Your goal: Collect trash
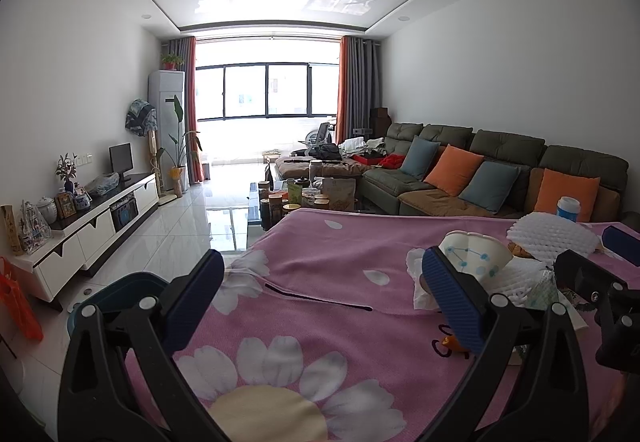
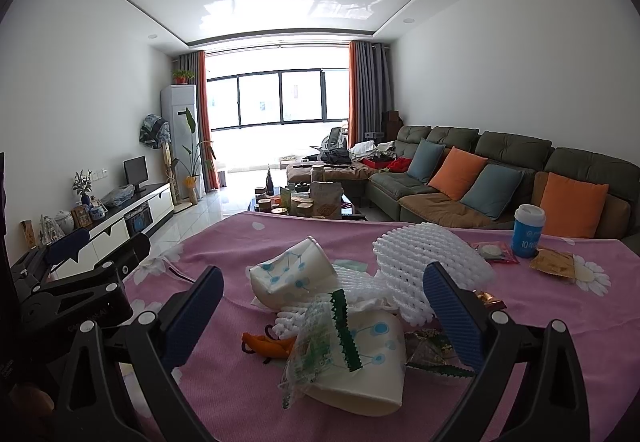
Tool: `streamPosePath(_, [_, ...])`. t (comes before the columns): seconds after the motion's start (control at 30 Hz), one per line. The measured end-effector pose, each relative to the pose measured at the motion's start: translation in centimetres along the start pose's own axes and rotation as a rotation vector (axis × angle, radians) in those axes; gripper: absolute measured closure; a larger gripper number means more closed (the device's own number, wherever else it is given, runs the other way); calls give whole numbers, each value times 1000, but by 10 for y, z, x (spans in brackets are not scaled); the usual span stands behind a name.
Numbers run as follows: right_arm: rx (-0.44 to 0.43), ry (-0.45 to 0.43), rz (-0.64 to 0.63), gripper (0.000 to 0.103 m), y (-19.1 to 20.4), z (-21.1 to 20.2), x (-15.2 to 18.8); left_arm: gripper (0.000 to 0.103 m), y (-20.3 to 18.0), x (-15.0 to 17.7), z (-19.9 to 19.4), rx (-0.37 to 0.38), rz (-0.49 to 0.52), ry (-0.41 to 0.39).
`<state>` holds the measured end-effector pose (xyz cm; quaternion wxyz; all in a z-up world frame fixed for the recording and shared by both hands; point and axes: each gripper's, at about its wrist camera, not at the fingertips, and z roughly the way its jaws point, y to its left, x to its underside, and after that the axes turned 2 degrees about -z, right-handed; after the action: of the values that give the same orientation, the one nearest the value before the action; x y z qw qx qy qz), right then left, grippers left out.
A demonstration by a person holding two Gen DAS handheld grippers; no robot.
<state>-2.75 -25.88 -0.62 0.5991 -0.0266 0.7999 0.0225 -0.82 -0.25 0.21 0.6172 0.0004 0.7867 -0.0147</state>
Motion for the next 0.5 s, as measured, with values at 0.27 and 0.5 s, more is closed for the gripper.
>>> streamPosePath(0.27, [-2,-1,2,7,-6,4,-1,5,-1,1,0,-1,-1,-4])
streamPosePath(0.5, [-3,2,5,7,2,-1,-2,5,-1,2,0,4,0,-4])
